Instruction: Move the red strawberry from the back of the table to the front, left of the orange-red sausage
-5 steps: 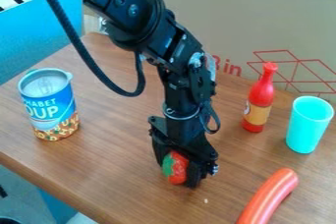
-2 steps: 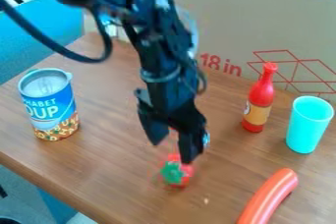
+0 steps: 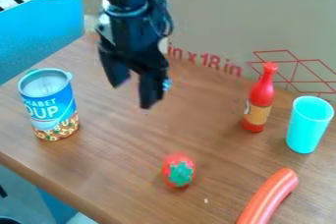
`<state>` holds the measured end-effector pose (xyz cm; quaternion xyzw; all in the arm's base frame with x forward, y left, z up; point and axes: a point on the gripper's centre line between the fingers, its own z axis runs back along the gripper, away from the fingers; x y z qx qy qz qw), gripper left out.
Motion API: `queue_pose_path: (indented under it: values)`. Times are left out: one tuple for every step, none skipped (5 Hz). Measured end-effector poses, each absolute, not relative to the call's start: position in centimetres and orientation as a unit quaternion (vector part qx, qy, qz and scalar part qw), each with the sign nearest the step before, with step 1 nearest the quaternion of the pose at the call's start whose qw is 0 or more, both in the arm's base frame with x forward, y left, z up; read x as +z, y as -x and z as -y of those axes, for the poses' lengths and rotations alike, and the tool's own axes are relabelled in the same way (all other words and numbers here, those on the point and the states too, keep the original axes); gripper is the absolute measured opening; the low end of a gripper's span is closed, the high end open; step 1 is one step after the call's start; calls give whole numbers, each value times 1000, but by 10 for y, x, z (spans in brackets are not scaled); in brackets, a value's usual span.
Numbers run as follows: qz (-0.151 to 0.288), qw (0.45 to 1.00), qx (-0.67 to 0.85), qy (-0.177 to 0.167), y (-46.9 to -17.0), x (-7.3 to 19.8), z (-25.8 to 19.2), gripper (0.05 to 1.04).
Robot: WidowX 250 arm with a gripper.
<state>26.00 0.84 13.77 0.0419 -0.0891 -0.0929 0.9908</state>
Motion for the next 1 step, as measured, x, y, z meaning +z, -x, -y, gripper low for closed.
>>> queue_pose_path:
  values:
    - [76,990,-77,-85,-261,155,-52,1002]
